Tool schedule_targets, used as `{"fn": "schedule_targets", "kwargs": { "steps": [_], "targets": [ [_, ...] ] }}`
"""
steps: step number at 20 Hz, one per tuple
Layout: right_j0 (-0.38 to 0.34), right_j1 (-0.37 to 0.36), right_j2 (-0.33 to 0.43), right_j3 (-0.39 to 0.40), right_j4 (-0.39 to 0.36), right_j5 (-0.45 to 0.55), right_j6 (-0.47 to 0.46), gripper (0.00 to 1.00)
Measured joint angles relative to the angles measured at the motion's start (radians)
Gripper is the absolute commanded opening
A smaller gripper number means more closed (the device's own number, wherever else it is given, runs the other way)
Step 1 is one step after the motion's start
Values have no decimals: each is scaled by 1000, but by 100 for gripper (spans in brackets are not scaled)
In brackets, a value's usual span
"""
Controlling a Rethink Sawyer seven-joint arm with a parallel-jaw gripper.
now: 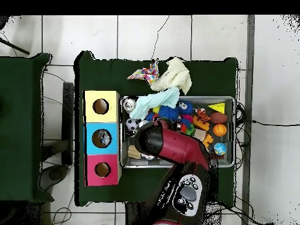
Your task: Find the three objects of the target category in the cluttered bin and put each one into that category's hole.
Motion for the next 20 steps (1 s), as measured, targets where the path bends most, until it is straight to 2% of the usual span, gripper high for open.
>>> {"fn": "schedule_targets", "kwargs": {
  "steps": [5,6,20],
  "targets": [
    [-1,-10,-7,16,0,0,0,100],
    [-3,-11,-7,16,0,0,0,0],
    [-35,-25,-7,18,0,0,0,0]
  ]
}}
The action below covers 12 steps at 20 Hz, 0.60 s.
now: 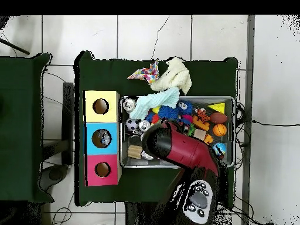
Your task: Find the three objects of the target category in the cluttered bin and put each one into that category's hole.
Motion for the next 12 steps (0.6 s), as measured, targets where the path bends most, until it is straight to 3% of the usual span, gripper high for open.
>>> {"fn": "schedule_targets", "kwargs": {
  "steps": [5,6,12],
  "targets": [
    [-1,-1,0,1,0,0,0,0],
    [-1,-2,0,2,0,0,0,100],
    [-4,-5,0,5,0,-1,0,100]
  ]
}}
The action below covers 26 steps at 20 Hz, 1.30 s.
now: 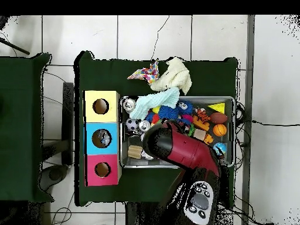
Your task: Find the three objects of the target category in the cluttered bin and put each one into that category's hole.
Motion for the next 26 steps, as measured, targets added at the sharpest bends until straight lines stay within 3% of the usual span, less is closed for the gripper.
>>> {"fn": "schedule_targets", "kwargs": {
  "steps": [11,26],
  "targets": [
    [-11,-2,12,8,0,-49,0,100],
    [-91,41,124,63,0,-240,0,100]
  ]
}}
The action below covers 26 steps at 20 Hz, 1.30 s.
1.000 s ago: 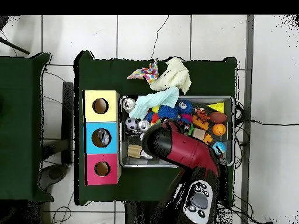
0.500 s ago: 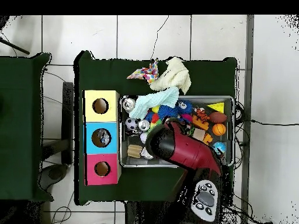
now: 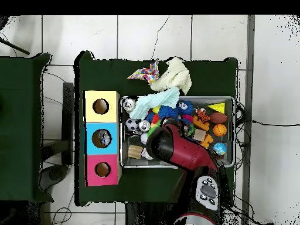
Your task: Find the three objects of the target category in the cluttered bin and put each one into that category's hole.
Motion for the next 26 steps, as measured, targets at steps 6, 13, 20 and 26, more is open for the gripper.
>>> {"fn": "schedule_targets", "kwargs": {
  "steps": [6,13,20,26],
  "targets": [
    [-12,43,48,-7,-8,-35,0,100],
    [18,81,51,-26,-36,-57,0,100],
    [-11,103,57,-17,-44,-123,0,100],
    [-16,93,51,-14,-44,-124,0,100]
  ]
}}
